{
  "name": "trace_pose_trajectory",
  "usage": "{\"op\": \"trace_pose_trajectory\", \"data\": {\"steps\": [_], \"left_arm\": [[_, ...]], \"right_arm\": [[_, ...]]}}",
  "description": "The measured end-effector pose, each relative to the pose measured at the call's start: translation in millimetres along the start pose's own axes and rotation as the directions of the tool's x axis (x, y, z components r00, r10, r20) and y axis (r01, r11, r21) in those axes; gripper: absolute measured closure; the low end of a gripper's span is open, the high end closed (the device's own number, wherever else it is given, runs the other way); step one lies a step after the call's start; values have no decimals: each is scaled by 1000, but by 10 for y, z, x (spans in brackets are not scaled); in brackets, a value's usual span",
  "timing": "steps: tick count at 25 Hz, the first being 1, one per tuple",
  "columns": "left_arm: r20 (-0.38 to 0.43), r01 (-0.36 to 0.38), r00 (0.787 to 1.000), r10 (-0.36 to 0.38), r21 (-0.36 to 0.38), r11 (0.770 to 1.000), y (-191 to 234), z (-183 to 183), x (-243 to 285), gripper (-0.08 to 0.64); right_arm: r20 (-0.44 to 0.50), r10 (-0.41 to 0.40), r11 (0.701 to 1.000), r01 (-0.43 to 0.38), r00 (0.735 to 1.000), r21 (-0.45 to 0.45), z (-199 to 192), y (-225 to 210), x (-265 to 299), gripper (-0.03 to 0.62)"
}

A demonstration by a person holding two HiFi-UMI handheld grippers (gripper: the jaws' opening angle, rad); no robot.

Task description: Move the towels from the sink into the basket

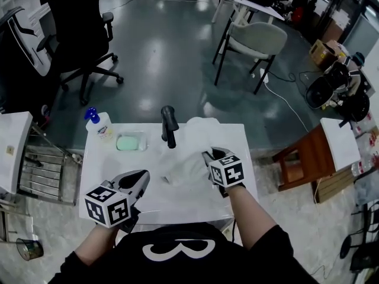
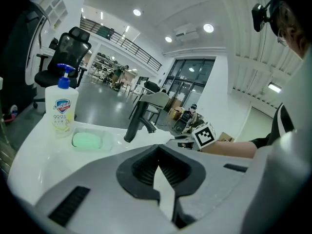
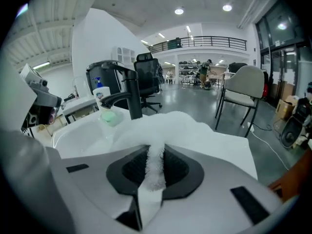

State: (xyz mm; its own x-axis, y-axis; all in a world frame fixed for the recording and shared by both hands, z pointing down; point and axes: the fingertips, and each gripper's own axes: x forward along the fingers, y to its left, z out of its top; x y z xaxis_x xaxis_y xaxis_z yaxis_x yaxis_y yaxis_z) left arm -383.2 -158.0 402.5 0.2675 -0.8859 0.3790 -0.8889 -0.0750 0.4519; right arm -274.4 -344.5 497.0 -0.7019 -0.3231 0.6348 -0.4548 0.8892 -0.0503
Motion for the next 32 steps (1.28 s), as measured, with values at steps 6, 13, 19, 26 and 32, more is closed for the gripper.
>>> {"op": "trace_pose_trajectory", "data": {"steps": [6, 13, 19, 26, 32], "left_arm": [[-3, 49, 999, -49, 31, 998, -194, 37, 109, 554], [-7, 108, 994, -108, 68, 992, -449, 90, 213, 554], [-9, 171, 985, -171, 103, 980, -691, 175, 286, 554], [-24, 257, 966, -256, 141, 956, -1000, 246, 429, 554], [-65, 335, 942, -328, 164, 928, -1357, 207, 643, 554]], "right_arm": [[116, 14, 1000, -16, 993, 17, 300, 90, -372, 534], [275, -3, 1000, -2, 961, 20, 769, 152, -1034, 537], [409, -53, 999, 50, 911, 20, 1154, 147, -1746, 538], [512, -135, 990, 142, 849, 24, 1348, 32, -2618, 537], [585, -252, 965, 244, 771, 95, 1291, -199, -3426, 537]]}}
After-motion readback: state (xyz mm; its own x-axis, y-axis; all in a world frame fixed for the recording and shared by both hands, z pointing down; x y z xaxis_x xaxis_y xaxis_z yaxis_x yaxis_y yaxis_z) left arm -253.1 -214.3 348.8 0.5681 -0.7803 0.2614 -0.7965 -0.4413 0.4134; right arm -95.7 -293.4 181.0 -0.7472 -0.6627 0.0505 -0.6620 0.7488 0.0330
